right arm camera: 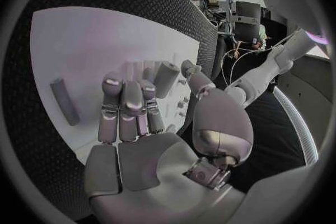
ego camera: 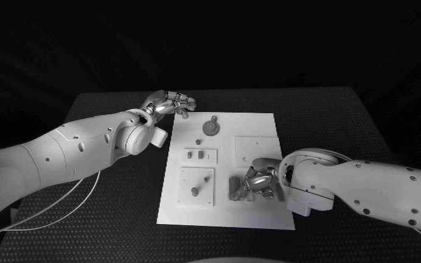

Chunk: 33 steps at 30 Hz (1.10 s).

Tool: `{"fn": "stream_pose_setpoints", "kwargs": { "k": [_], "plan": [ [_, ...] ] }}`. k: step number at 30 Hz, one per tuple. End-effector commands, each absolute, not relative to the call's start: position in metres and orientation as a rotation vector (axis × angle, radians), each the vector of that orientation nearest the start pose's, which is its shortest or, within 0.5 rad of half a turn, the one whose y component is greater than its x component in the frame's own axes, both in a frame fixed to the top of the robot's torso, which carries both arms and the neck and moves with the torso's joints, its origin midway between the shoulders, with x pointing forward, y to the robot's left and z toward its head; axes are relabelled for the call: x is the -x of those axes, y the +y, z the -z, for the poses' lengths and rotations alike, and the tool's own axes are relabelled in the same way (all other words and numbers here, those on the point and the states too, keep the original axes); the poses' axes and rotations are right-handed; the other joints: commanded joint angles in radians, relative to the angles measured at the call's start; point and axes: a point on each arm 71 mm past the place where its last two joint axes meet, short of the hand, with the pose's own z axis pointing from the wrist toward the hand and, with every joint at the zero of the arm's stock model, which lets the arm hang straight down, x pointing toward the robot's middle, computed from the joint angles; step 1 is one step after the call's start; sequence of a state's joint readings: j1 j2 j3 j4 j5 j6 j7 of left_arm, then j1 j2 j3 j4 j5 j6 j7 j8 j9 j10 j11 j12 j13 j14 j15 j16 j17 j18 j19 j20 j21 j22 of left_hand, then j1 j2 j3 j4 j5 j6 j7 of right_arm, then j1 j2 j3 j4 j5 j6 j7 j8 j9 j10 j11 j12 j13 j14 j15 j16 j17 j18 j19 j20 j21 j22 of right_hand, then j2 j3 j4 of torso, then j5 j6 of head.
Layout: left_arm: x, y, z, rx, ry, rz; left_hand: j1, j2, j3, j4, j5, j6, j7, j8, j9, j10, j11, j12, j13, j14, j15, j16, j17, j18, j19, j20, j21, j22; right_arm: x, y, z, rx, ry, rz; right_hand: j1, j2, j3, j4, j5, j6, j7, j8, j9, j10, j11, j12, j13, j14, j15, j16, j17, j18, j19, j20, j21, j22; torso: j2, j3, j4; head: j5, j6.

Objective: Assemble the parts on the task board

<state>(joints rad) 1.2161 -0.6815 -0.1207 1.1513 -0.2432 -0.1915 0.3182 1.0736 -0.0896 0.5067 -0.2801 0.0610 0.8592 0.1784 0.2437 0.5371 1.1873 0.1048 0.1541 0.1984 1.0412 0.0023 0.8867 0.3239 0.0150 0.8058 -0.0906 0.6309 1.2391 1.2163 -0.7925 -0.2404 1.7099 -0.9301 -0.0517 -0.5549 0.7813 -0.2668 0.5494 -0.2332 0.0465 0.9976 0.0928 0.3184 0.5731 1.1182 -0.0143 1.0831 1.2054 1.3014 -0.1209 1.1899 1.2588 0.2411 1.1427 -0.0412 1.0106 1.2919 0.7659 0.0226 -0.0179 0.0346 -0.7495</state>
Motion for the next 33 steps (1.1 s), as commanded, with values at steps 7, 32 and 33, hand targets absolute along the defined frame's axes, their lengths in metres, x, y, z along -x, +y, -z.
{"fn": "stream_pose_setpoints", "kwargs": {
  "k": [7,32,33],
  "plan": [
    [-0.5416,0.2295,0.2195,0.886,1.604,1.318,-0.007,0.002,-0.005,0.001,-0.001,-0.007,0.000,0.001,-0.001,-0.007,0.003,-0.002,-0.002,0.005,0.005,-0.004,0.002,0.012,0.005,-0.001,-0.005,0.002,-0.4011,-0.1520,0.2720,-0.168,2.466,-0.520,0.009,0.065,-0.024,-0.014,0.002,0.010,-0.001,0.005,0.004,0.000,-0.004,-0.004,0.001,0.010,0.000,0.016,0.010,0.021,0.002,0.002,0.008,-0.005,0.000,-0.0001,-0.0003,0.000,-0.001],
    [-0.5419,0.2307,0.2195,0.888,1.600,1.311,-0.007,0.003,-0.004,0.001,0.000,-0.008,0.001,0.002,-0.001,-0.007,0.003,-0.001,-0.001,0.005,0.005,-0.006,0.004,0.012,0.006,-0.001,-0.007,0.003,-0.4010,-0.1524,0.2727,-0.147,2.477,-0.518,0.044,0.145,0.204,0.016,0.003,0.042,-0.006,-0.003,-0.005,0.027,-0.008,-0.011,-0.001,0.035,-0.002,0.031,0.014,0.021,0.013,0.013,0.027,-0.008,0.000,0.0001,0.0000,-0.001,-0.003],
    [-0.5419,0.2307,0.2195,0.888,1.600,1.311,-0.007,0.003,-0.004,0.001,0.000,-0.008,0.001,0.002,-0.001,-0.007,0.003,-0.001,-0.001,0.005,0.005,-0.006,0.004,0.012,0.006,-0.001,-0.007,0.003,-0.4010,-0.1526,0.2728,-0.147,2.478,-0.518,0.041,0.138,0.200,0.014,0.004,0.042,-0.005,-0.003,-0.005,0.027,-0.008,-0.011,-0.001,0.035,-0.002,0.031,0.013,0.021,0.013,0.013,0.028,-0.008,0.000,0.0000,0.0001,0.000,-0.002]
  ]
}}
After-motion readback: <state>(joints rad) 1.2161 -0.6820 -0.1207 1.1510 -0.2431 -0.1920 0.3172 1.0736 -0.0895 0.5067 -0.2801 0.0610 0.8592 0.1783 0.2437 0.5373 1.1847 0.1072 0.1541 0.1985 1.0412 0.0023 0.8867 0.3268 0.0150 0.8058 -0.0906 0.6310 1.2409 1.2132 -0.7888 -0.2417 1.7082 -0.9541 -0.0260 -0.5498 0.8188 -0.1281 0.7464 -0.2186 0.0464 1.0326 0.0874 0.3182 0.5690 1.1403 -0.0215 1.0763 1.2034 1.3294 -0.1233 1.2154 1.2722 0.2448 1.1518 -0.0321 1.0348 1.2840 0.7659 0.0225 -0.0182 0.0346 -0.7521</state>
